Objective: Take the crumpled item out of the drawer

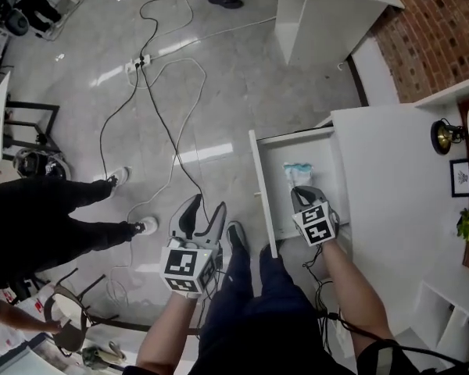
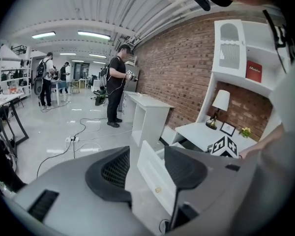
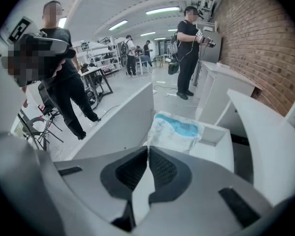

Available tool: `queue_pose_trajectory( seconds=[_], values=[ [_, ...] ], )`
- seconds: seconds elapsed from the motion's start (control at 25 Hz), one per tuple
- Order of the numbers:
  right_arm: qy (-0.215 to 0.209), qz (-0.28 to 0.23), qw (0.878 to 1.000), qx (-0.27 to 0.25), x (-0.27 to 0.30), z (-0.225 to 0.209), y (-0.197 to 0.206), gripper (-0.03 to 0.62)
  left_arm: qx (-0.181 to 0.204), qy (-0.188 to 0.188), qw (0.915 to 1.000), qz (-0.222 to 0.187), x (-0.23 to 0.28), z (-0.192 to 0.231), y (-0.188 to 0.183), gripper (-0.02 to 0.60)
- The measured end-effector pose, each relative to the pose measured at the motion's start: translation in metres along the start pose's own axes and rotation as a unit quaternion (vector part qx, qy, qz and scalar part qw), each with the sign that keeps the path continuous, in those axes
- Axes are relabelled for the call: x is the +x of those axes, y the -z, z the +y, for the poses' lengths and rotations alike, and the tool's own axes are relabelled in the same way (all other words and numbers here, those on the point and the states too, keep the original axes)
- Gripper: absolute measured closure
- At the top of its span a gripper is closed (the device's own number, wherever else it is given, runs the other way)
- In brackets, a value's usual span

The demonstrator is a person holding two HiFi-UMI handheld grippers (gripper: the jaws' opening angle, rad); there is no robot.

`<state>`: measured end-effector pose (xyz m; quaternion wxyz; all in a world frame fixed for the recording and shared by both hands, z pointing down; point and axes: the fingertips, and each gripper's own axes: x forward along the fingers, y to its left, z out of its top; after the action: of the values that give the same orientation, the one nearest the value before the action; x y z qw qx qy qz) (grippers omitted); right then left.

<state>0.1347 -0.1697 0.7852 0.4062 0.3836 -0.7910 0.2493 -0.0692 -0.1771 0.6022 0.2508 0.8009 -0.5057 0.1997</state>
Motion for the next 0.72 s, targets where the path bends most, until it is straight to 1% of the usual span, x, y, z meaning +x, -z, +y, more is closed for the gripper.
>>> queue_pose_trajectory(
  seconds=[0.08, 0.2, 0.28, 0.4, 0.48, 0.56, 0.72],
  values=[
    [0.012, -0.021, 1.000, 0.015, -0.019, -0.007, -0.011, 0.582, 0.007, 0.003, 0.9999, -0.011, -0.008, -0.008, -0.014, 0.365],
    [0.043, -0.055, 0.997, 0.046, -0.048, -0.030, -0.025, 0.582, 0.016, 0.008, 0.9995, -0.026, -0.016, -0.020, -0.031, 0.365],
    [0.071, -0.077, 0.992, 0.067, -0.071, -0.052, -0.034, 0.582, 0.025, 0.012, 0.9989, -0.037, -0.018, -0.025, -0.043, 0.365],
    [0.120, -0.107, 0.982, 0.102, -0.106, -0.100, -0.044, 0.582, 0.040, 0.017, 0.9974, -0.057, -0.020, -0.034, -0.065, 0.365],
    [0.148, -0.110, 0.974, 0.134, -0.132, -0.129, -0.033, 0.582, 0.042, 0.023, 0.9969, -0.062, -0.024, -0.044, -0.074, 0.365],
    [0.175, -0.101, 0.966, 0.162, -0.155, -0.150, -0.010, 0.582, 0.037, 0.029, 0.9970, -0.061, -0.032, -0.052, -0.076, 0.365],
    [0.235, -0.069, 0.951, 0.190, -0.177, -0.189, 0.035, 0.582, 0.042, 0.032, 0.9964, -0.067, -0.039, -0.055, -0.083, 0.365]
  ],
)
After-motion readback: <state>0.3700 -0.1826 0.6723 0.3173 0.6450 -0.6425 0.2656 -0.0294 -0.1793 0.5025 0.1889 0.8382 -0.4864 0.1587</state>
